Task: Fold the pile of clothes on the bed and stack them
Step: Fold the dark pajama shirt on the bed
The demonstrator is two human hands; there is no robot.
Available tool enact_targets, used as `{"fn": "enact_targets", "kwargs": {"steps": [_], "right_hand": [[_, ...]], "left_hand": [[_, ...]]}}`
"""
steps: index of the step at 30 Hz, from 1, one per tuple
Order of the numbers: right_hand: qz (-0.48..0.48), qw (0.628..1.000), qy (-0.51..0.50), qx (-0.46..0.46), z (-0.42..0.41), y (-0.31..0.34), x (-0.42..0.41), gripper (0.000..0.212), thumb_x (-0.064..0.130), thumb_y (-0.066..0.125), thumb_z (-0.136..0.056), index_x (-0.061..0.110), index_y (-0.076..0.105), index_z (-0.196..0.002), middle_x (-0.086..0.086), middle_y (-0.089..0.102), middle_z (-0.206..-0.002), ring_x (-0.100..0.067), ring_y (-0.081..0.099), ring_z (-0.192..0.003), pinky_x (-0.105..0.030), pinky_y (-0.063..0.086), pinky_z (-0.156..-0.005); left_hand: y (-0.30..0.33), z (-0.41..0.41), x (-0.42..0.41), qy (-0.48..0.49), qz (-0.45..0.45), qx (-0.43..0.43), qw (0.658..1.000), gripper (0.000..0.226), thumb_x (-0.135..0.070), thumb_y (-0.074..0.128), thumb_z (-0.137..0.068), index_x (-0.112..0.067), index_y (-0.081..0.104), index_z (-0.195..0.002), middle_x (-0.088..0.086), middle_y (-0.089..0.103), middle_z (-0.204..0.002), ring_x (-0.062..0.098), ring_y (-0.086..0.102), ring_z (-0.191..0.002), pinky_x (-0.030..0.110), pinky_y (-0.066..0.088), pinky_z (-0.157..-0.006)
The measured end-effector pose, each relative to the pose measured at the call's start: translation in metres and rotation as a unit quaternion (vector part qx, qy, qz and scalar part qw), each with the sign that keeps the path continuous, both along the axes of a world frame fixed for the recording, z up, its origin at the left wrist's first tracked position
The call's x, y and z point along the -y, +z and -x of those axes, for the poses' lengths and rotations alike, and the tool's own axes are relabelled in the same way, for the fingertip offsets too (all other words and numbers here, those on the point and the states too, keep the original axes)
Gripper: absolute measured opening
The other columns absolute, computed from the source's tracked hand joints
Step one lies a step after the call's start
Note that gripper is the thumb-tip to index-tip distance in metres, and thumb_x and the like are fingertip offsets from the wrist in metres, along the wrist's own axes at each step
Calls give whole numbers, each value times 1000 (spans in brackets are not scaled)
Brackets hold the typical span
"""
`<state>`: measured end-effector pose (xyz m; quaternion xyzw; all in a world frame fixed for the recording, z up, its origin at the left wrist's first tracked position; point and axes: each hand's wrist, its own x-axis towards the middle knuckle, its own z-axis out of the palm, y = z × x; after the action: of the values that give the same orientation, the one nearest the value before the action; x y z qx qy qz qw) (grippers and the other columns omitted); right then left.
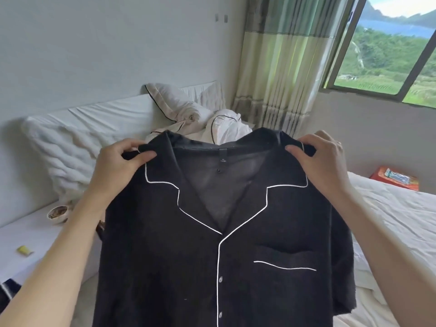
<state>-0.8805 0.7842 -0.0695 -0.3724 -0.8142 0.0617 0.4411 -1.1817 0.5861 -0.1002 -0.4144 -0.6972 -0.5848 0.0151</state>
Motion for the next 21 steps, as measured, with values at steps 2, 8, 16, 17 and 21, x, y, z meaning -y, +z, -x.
{"fn": "enact_targets", "kwargs": {"steps": [2, 8, 16, 17, 21], "right_hand": [[28, 999, -11, 42, 23, -22, -19, 24, 29, 69, -85, 8, 71, -95, 2, 50, -85, -25, 52, -85, -40, 38, -88], [131, 985, -30, 106, 102, -92, -84, 24, 30, 67, -86, 9, 70, -98, -9, 59, -92, -32, 55, -91, -35, 37, -79], [231, 961, -37, 145, 188, -195, -182, 26, 30, 67, -86, 7, 69, -100, -13, 60, -96, -33, 55, -92, -36, 37, -78], [244, 958, -36, 148, 197, -212, -196, 26, 29, 67, -86, 7, 69, -99, -14, 60, -96, -33, 55, -92, -35, 37, -77], [298, 943, -34, 144, 235, -284, -253, 24, 31, 66, -87, 12, 70, -100, -6, 57, -98, -27, 56, -94, -36, 41, -82]], "left_hand": [[-24, 20, -16, -15, 38, 5, 999, 16, -19, 76, -77, -31, 66, -83, -13, 60, -76, -12, 55, -66, 0, 37, -62], [-99, 96, -80, -28, 143, 31, 989, 17, -24, 77, -77, -32, 65, -85, -13, 57, -72, 4, 53, -70, 14, 38, -65], [-206, 171, -181, 13, 216, 33, 976, 19, -30, 73, -81, -20, 70, -96, -15, 50, -67, 9, 47, -68, 27, 32, -66], [-222, 179, -194, 21, 227, 37, 973, 21, -30, 73, -81, -19, 70, -98, -16, 48, -67, 12, 47, -70, 25, 31, -65], [-283, 212, -250, 32, 266, 47, 962, 22, -32, 70, -83, -19, 68, -100, -12, 51, -70, 15, 49, -75, 26, 32, -66]]}}
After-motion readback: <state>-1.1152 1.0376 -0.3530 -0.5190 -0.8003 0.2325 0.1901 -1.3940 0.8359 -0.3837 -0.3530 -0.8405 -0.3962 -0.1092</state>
